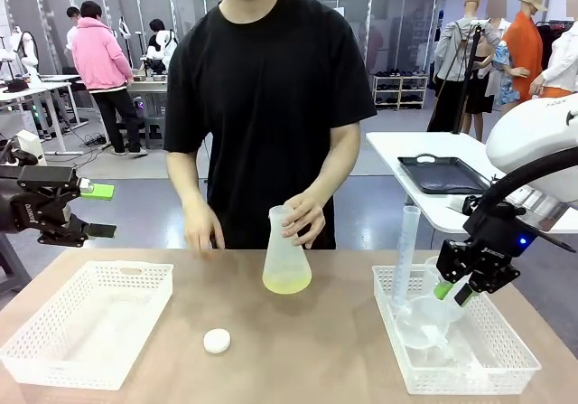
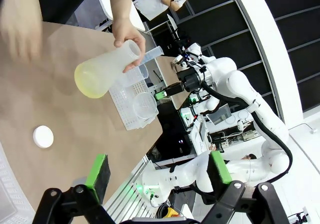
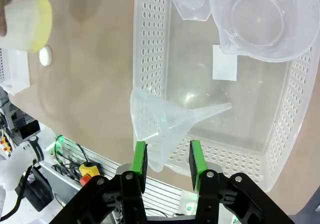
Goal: Prepare the solutions needed for the experiment.
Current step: Once the solution is in the Big flask , pick up the Plastic Funnel and place it back into the right Organizing basket, then when the human places the Big flask in the center of the table, pick up the Big flask and place it in the left Organizing basket.
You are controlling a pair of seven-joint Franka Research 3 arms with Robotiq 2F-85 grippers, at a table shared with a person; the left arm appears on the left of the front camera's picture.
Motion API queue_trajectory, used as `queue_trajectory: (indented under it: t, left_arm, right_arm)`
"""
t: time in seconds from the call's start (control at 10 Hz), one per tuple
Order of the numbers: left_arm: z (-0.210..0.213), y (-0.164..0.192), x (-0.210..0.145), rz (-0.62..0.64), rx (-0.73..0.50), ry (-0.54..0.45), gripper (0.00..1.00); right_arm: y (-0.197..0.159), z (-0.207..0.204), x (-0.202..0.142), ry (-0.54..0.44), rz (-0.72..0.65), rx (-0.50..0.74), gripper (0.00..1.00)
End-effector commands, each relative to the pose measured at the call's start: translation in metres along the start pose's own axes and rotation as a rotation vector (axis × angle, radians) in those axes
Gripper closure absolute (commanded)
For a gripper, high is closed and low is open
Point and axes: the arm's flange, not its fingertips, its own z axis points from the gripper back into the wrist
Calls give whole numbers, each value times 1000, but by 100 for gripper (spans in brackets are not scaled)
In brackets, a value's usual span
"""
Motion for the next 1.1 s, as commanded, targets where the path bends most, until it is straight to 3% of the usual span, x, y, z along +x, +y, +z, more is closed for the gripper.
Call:
queue_trajectory:
  t: [0.0, 0.8, 0.9, 1.0]
  left_arm:
    - [-2, 0, 1, -17, -25, -15, 0]
    - [-2, 0, 1, -17, -25, -15, 0]
    - [-2, 0, 1, -17, -25, -15, 0]
    - [-2, 0, 1, -17, -25, -15, 0]
  right_arm:
    - [1, 0, -1, -1, 14, 0, 56]
    - [0, 0, 0, 0, 0, 0, 56]
    - [31, 6, -30, -125, 30, 5, 56]
    - [47, 9, -46, -172, 53, 42, 56]
